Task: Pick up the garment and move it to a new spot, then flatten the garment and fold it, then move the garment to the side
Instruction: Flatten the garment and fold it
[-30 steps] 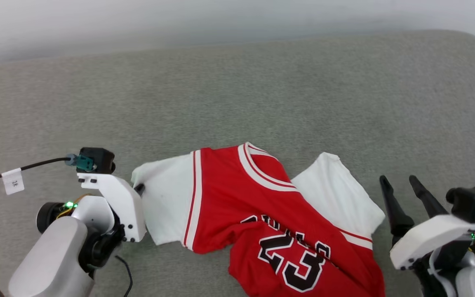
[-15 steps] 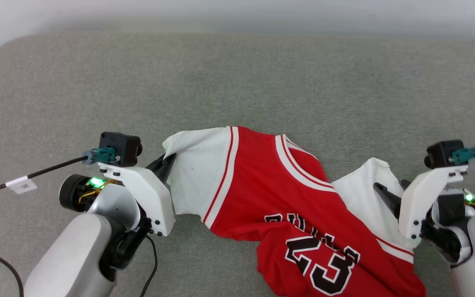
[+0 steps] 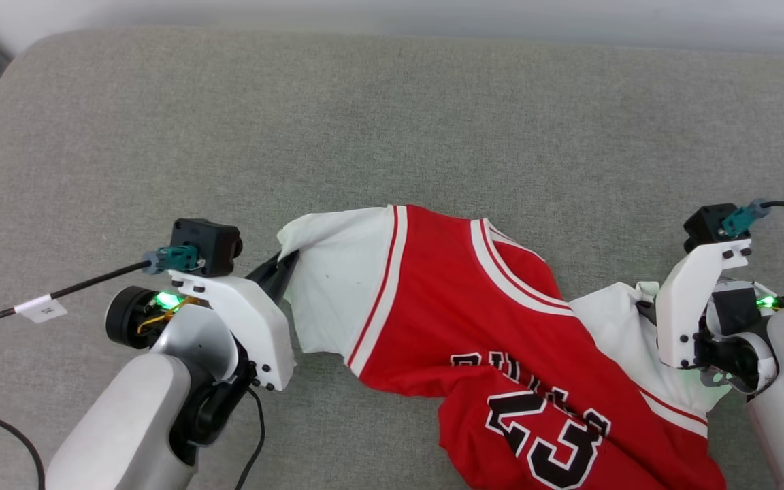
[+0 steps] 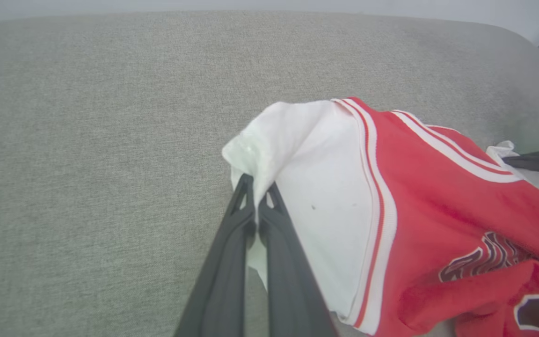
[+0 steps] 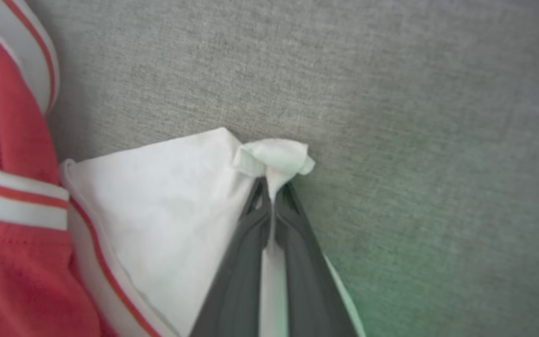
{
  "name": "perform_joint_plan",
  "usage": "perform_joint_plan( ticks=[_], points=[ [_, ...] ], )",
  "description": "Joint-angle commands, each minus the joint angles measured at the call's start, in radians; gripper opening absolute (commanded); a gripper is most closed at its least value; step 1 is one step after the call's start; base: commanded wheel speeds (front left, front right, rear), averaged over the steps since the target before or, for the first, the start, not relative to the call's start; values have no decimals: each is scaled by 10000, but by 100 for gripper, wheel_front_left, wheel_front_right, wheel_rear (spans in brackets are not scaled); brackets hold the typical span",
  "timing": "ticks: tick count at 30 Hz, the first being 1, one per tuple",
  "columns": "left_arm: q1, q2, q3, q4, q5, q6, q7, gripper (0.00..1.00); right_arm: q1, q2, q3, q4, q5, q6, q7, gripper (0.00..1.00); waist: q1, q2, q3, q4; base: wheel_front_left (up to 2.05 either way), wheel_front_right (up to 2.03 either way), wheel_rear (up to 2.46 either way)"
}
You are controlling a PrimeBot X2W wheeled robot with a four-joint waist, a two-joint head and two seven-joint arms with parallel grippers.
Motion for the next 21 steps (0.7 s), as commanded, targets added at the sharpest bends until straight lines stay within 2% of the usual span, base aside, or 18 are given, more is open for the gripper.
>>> perform_joint_plan(
  ticks=[1, 8, 15, 21],
  points=[
    [4, 43, 107, 64, -64, 44, -124, 0, 639, 184, 538, 541, 80, 1, 200, 0, 1, 0, -158, -58, 0, 0, 0],
    [-325, 285, 523, 411, -174, 144, -298, 0, -370, -362, 358, -156, -174, -3, -981, 0, 1, 0, -974, -323, 0, 0, 0],
    [-1304, 385, 1032, 1377, -350, 141, -383, 0, -1118, -224, -375, 57, -823, -3, -1945, 0, 1, 0, -1777, -626, 0, 0, 0],
    [-2854, 238, 1261, 2741, -333, -17, -519, 0, -2394, -52, -849, 564, -1323, -3, -2586, 0, 1, 0, -1803, -832, 0, 0, 0]
  ],
)
